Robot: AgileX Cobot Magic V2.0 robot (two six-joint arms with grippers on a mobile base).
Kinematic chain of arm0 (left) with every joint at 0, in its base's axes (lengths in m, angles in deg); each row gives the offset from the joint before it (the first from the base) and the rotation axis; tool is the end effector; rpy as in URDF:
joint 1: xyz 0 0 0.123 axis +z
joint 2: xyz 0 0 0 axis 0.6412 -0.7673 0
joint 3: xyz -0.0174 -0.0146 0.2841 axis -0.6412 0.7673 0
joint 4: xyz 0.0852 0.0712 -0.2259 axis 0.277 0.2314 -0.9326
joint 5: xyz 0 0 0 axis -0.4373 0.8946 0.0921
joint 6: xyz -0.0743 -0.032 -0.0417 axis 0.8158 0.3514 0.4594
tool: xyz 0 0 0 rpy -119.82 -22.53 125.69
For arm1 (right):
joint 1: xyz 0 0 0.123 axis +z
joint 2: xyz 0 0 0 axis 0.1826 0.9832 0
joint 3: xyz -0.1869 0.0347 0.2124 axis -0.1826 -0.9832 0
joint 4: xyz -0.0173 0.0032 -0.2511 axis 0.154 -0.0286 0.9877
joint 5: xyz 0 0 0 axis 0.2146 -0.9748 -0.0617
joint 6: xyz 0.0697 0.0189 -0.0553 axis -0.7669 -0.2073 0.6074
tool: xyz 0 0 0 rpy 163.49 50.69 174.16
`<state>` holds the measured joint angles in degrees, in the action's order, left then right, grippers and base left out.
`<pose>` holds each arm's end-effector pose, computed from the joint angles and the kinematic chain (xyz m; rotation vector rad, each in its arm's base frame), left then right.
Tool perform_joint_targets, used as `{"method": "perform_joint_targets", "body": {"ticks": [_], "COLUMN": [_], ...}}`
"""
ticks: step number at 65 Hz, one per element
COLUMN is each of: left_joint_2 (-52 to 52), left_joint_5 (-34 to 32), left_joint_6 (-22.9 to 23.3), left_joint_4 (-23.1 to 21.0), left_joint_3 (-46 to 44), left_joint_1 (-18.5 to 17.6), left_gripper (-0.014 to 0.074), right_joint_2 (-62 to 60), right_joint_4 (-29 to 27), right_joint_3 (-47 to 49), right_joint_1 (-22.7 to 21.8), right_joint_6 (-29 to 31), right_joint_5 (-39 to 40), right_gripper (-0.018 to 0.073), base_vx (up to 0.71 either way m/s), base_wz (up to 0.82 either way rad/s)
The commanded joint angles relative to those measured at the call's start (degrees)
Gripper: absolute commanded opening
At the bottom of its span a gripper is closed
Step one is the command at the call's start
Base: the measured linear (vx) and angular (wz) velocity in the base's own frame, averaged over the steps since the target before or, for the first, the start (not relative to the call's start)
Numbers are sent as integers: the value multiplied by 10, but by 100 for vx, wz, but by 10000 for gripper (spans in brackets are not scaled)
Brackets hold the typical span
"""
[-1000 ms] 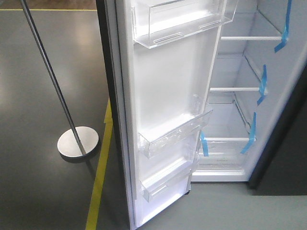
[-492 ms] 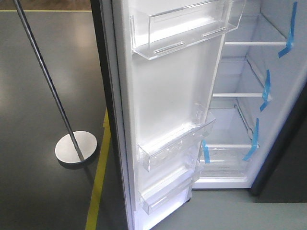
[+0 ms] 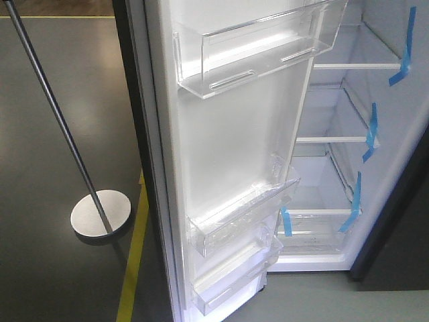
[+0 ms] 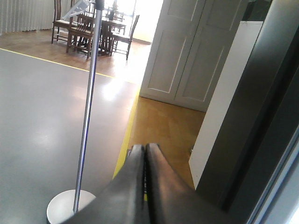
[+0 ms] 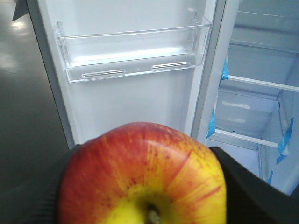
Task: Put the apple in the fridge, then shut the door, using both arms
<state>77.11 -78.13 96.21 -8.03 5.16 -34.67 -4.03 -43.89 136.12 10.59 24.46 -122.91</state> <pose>0.0578 0.0062 0.1969 -0.3452 1.5670 -0.1797 0.0513 0.0285 0.4743 -0.3101 1.8723 0.2350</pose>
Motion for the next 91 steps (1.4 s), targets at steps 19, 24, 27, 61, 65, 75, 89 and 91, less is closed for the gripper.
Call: {"method": "perform_joint_targets", "body": {"ticks": [19, 24, 27, 61, 65, 75, 89, 91], "left_joint_2": [-8, -8, -8, -8, -8, -8, -8, -8], "left_joint_5": [-39, -39, -39, -39, -39, -39, -39, -39], "left_joint_6": [6, 6, 6, 6, 6, 6, 6, 6], "left_joint_4": [-1, -1, -1, -1, -1, -1, -1, -1], "left_joint_3": [-10, -10, -10, -10, -10, -10, -10, -10], "left_joint_1": [0, 0, 0, 0, 0, 0, 0, 0], "left_gripper": [-6, -6, -6, -6, -6, -6, -6, -6], "right_joint_2": [4, 4, 4, 4, 4, 4, 4, 4], "right_joint_4": [-8, -8, -8, -8, -8, -8, -8, -8], "right_joint_3": [13, 13, 13, 13, 13, 13, 13, 13], "right_joint_1": [-1, -1, -1, -1, -1, -1, -1, -1], "right_joint_6": [4, 4, 4, 4, 4, 4, 4, 4], "right_joint_5": [45, 45, 45, 45, 45, 45, 45, 45], "right_gripper": [102, 102, 102, 102, 102, 102, 102, 102], "base_vx": [6, 5, 5, 4, 3, 2, 1, 0], "base_wz": [-3, -3, -3, -2, -2, -2, -1, 0]}}
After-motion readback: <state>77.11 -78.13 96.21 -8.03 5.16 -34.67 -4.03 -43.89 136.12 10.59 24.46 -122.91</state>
